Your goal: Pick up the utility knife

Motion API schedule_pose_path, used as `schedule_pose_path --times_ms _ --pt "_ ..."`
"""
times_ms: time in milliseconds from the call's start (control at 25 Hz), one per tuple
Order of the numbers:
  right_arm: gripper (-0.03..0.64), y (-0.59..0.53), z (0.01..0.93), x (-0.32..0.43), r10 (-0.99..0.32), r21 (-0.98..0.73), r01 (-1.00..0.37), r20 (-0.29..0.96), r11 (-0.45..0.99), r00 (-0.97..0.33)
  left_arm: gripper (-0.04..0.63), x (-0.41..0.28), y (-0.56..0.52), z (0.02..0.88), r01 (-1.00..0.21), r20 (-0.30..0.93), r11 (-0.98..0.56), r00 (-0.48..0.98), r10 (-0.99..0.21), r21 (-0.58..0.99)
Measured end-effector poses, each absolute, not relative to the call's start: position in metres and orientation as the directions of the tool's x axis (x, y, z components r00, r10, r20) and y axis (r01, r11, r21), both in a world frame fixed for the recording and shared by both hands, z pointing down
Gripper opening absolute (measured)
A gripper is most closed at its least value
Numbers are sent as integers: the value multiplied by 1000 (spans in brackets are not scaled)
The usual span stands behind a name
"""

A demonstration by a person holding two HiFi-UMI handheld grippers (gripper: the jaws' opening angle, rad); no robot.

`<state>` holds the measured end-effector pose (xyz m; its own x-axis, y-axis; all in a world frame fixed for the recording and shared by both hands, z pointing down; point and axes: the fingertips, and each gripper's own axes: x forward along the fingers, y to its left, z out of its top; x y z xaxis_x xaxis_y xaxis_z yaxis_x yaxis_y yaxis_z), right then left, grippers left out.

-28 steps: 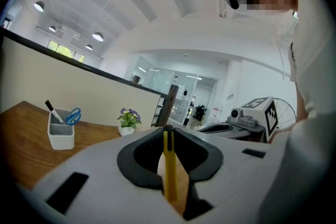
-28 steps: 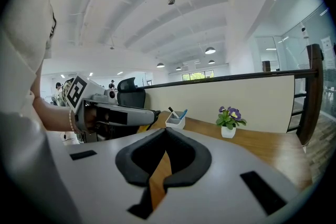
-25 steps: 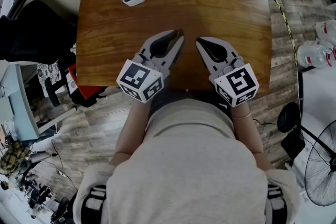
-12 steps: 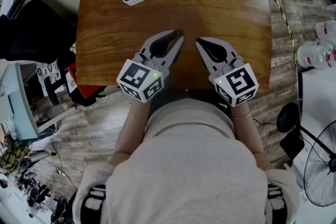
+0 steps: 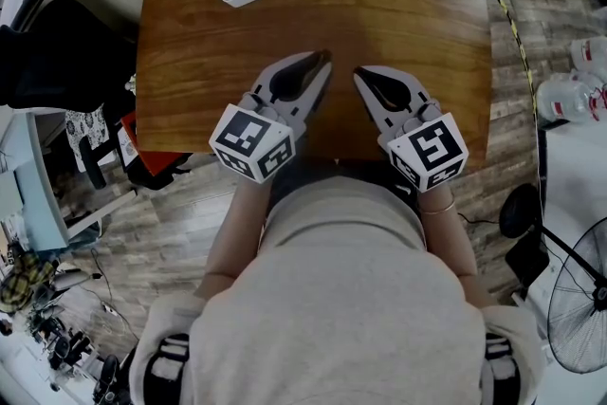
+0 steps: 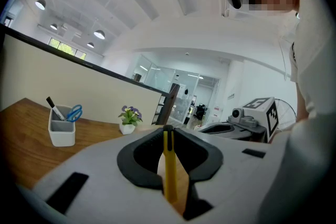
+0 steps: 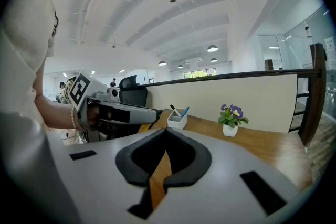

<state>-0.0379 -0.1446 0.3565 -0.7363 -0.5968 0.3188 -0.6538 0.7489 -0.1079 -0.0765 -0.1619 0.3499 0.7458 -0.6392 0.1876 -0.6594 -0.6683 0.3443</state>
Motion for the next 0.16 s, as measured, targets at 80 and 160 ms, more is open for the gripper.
schedule_pose_path --times_ms 80,160 --pt "12 -145 357 -39 -595 -108 -652 318 750 -738 75 -76 -162 351 -657 188 -671 749 -636 345" --pt "12 -146 358 -40 -594 -107 -651 318 751 -738 75 -77 -162 353 -653 188 -673 751 -633 346"
